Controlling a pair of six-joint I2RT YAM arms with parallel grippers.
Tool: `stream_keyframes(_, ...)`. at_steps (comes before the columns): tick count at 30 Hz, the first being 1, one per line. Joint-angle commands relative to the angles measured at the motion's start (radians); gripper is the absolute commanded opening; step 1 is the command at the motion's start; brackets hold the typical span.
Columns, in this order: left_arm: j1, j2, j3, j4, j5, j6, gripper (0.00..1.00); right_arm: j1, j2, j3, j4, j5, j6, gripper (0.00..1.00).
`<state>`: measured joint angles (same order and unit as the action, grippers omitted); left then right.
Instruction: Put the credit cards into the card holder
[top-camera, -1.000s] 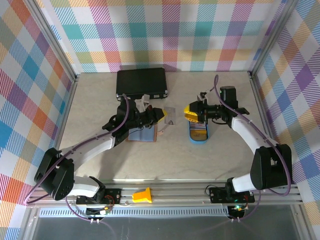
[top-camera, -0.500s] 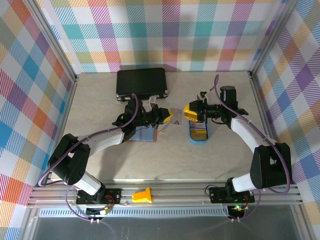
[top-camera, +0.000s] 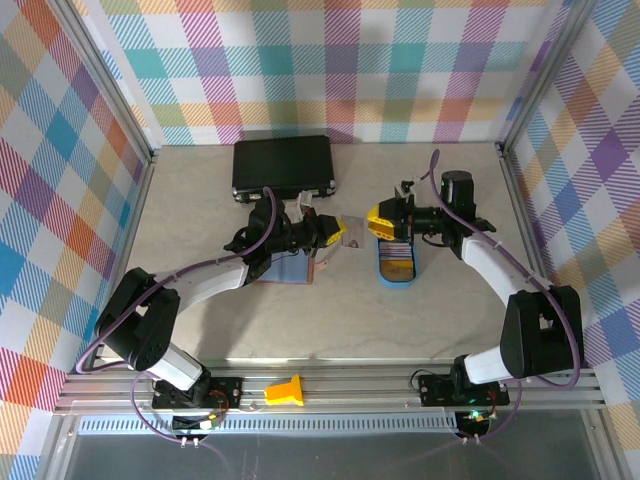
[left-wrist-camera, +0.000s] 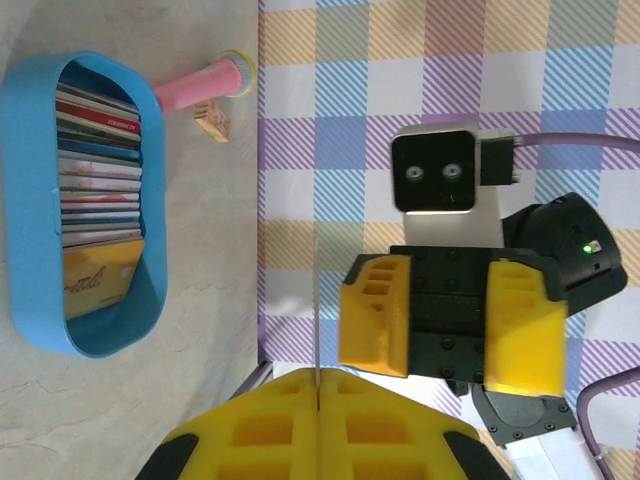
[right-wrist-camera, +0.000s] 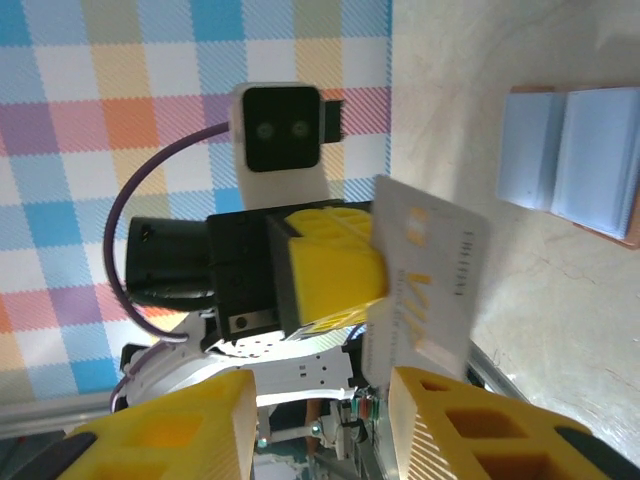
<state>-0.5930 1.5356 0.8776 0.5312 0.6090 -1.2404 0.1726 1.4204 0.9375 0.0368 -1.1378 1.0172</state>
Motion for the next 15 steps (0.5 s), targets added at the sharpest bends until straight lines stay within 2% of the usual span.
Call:
stream_keyframes(1, 0.001, -0.057, -0.010, 0.077, -0.016, -0.020, 0.00, 0.006, -0.023, -0.031, 0.006, 0.032, 0.016, 0.40)
stream_keyframes(5, -0.001, -0.074, -0.034, 0.131, -0.031, -0.042, 0.00, 0.018, 0.000, -0.058, 0.145, -0.007, 0.099, 0.39)
stream_keyframes(9, -0.005, -0.073, -0.056, 0.189, -0.032, -0.074, 0.00, 0.053, 0.006, -0.034, 0.173, -0.036, 0.083, 0.37)
stream_keyframes(15, -0.010, -0.077, -0.070, 0.189, -0.042, -0.077, 0.00, 0.059, 0.006, -0.034, 0.232, -0.028, 0.119, 0.31)
